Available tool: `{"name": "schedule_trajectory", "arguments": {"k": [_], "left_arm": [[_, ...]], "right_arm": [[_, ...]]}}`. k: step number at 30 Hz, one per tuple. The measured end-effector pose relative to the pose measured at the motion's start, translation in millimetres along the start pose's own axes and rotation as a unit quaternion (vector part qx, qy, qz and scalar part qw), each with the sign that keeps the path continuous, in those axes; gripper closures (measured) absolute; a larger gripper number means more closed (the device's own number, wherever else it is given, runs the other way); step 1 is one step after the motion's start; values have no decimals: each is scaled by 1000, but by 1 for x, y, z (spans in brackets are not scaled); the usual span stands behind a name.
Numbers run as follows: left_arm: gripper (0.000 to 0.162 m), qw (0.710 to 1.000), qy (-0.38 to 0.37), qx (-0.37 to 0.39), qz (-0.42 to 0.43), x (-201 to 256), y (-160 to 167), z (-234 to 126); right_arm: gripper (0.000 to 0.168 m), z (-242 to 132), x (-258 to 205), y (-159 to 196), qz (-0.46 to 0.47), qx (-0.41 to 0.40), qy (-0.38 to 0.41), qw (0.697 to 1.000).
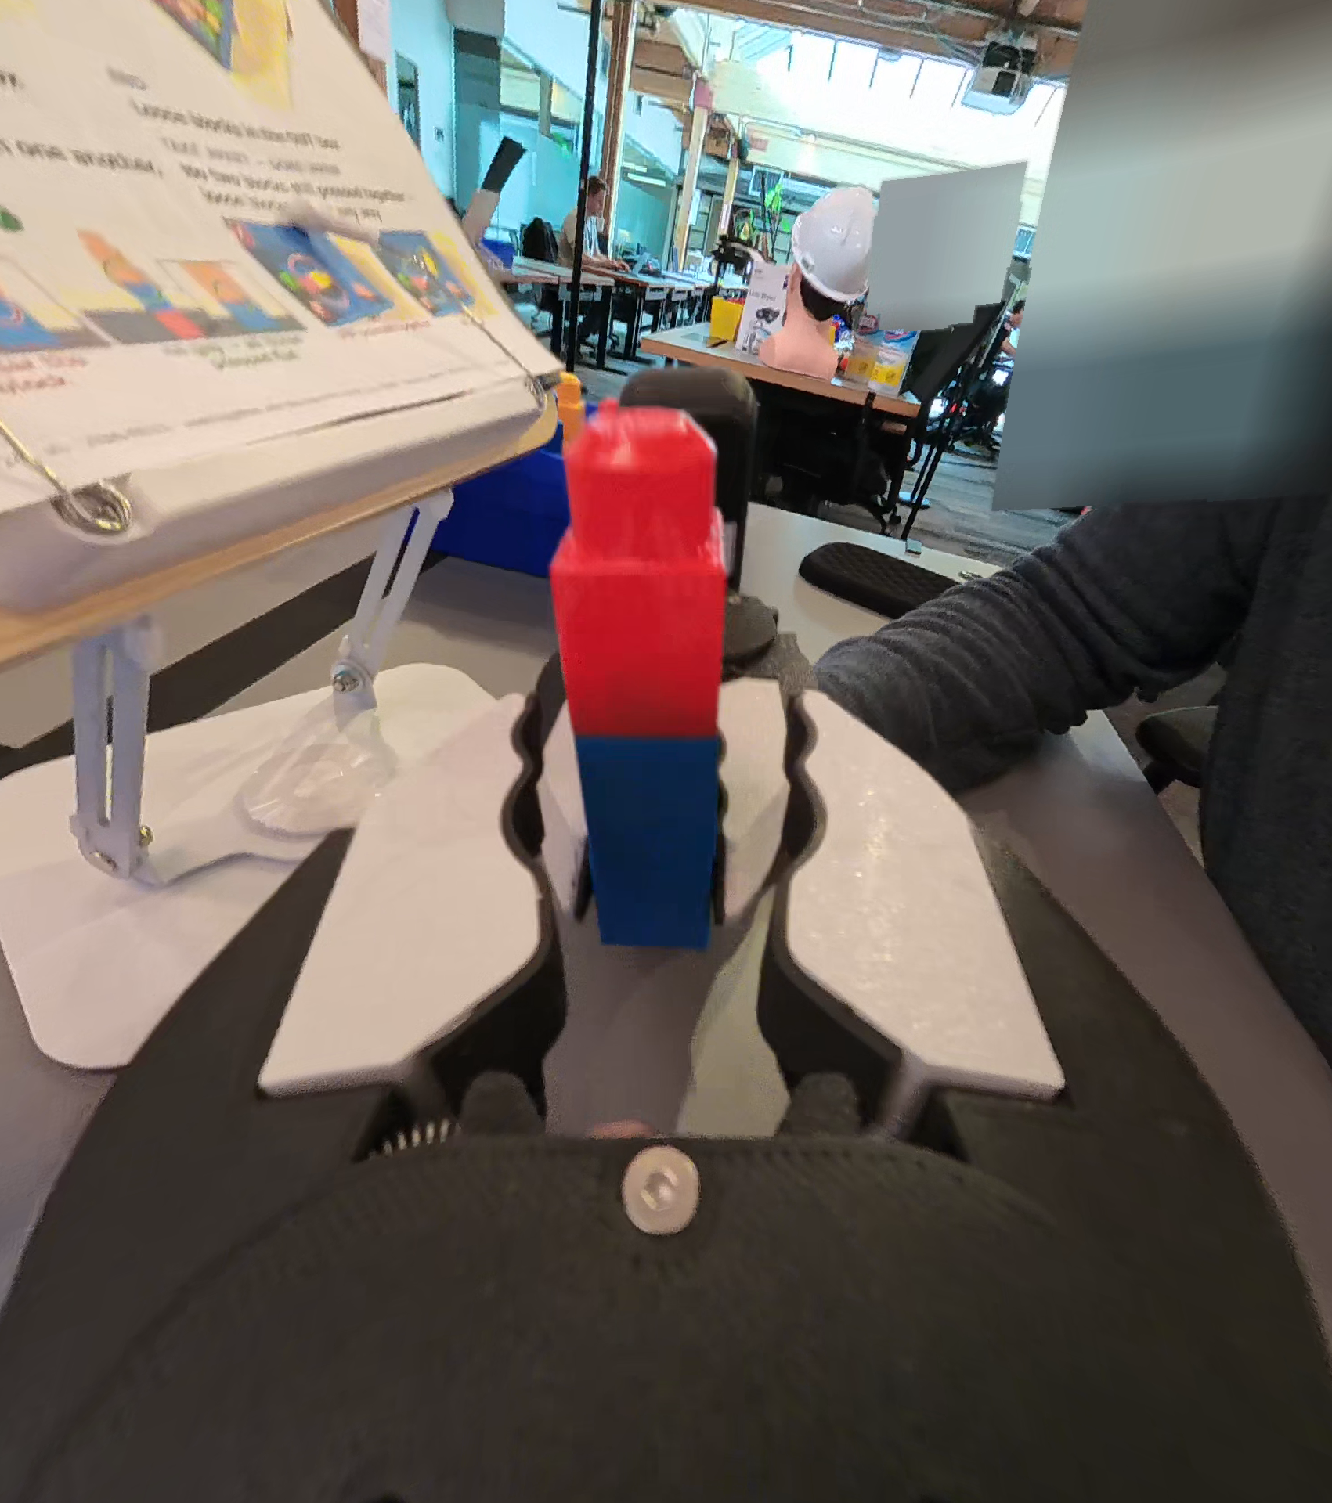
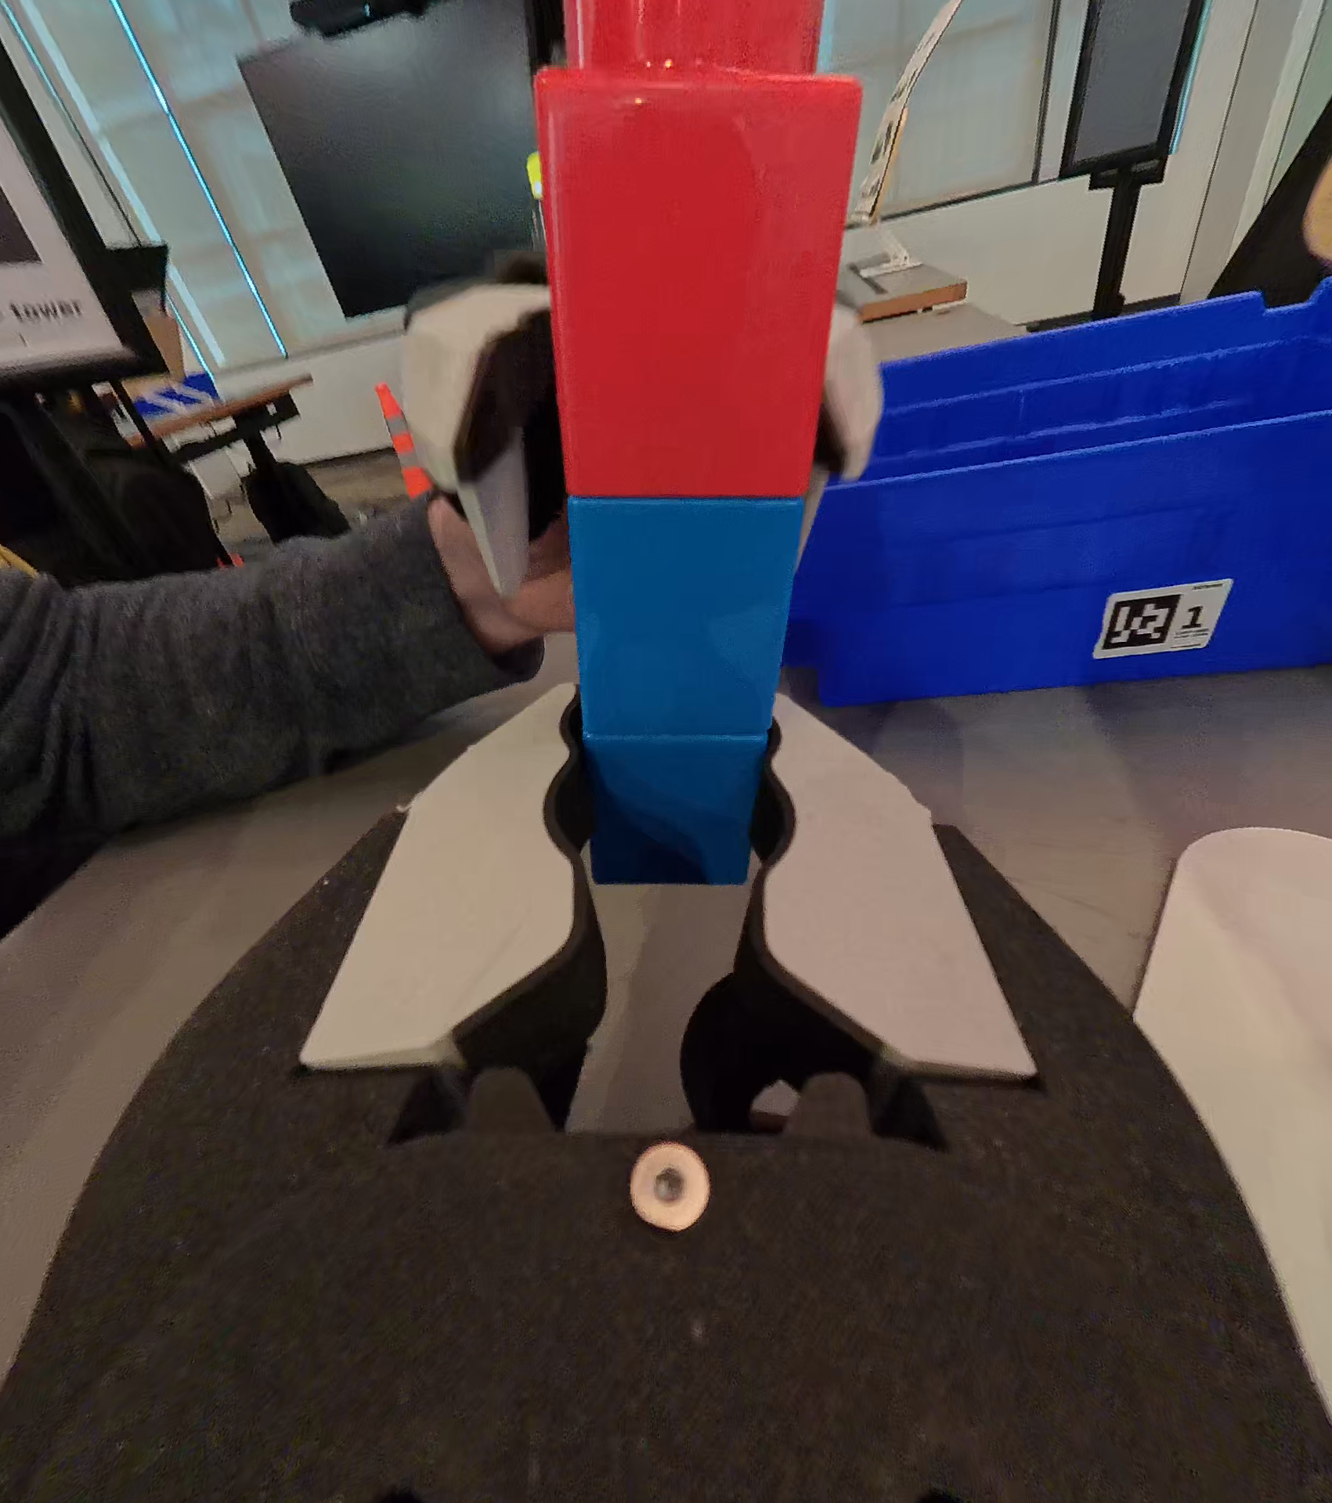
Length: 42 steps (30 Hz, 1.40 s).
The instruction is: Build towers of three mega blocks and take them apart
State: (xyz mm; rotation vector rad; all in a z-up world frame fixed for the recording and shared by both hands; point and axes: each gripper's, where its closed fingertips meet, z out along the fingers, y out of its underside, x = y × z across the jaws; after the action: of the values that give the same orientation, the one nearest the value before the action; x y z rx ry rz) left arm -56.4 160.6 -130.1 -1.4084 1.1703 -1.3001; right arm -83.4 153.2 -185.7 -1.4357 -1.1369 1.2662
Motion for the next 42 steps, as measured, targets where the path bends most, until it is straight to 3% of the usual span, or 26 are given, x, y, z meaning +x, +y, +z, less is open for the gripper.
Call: {"name": "schedule_trajectory", "arguments": {"k": [4, 6, 9, 11, 16, 24, 30, 34, 39, 42], "left_arm": [[113, 999, -7, -41, -5, -4, 21, 14], [127, 999, -4, -47, -4, -4, 25, 20], [127, 999, -8, -46, -7, -6, 25, 19], [127, 999, -28, -43, -8, -11, 21, 15], [127, 998, 2, 24, -53, -11, 7, -2], [127, 996, -17, -75, -45, -13, 40, 15], [127, 989, -10, -143, -25, -3, 59, 30], [127, 986, -15, -165, -20, -2, 64, 30], [127, 990, -5, -138, -2, 6, 51, 34], [111, 997, 13, -79, 15, 15, 29, 35]], "right_arm": [[133, 0, 1, 0, 4, 2, 1, 1000], [133, 1, 1, 1, -2, -3, 5, 1000], [132, 0, 2, -1, 6, 2, 4, 1000], [122, -1, 3, -2, 17, 7, 1, 1000], [116, -13, 7, -15, 48, 61, -12, 997], [115, -31, 9, -45, 43, 134, 1, 990], [118, -34, 11, -50, 33, 105, 6, 994], [132, -30, 3, -44, 16, 52, -19, 998], [132, -34, -6, -54, -1, 13, -19, 1000], [132, -48, -10, -76, -20, 7, 9, 1000]]}}
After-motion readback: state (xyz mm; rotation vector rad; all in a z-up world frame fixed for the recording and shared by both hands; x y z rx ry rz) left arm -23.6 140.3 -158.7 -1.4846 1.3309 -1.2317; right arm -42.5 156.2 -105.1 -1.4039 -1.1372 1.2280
